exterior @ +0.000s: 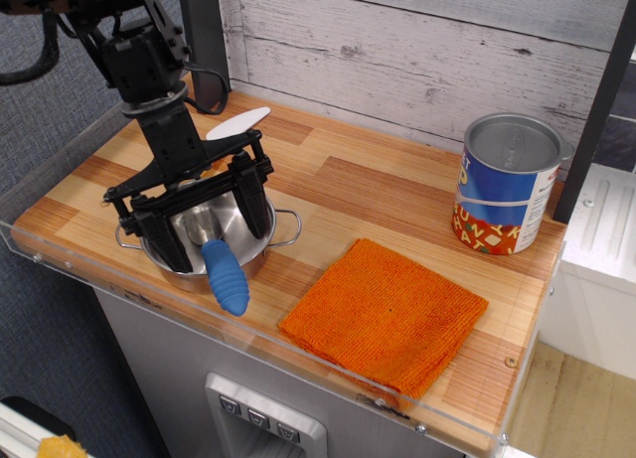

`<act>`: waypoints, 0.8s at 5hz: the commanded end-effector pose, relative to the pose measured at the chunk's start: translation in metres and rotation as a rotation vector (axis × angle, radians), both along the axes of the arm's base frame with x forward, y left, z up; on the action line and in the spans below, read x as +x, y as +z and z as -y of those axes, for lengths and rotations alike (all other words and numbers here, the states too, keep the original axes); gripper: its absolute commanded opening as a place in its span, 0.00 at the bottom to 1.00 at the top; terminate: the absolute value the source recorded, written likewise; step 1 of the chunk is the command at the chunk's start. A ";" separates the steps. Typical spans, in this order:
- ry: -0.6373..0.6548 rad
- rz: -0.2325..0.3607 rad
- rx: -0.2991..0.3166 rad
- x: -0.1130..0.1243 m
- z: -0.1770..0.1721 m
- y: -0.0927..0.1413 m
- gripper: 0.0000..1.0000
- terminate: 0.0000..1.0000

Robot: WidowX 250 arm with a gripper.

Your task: Move the fork and place it inside of pot.

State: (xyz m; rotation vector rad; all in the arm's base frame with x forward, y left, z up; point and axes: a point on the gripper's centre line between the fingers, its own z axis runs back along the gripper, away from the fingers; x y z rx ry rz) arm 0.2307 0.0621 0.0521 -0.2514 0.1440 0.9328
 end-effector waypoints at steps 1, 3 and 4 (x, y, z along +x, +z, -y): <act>-0.172 0.142 0.217 0.011 -0.005 0.056 1.00 0.00; -0.547 0.195 0.392 0.003 -0.039 0.083 1.00 0.00; -0.704 0.230 0.433 -0.008 -0.063 0.088 1.00 0.00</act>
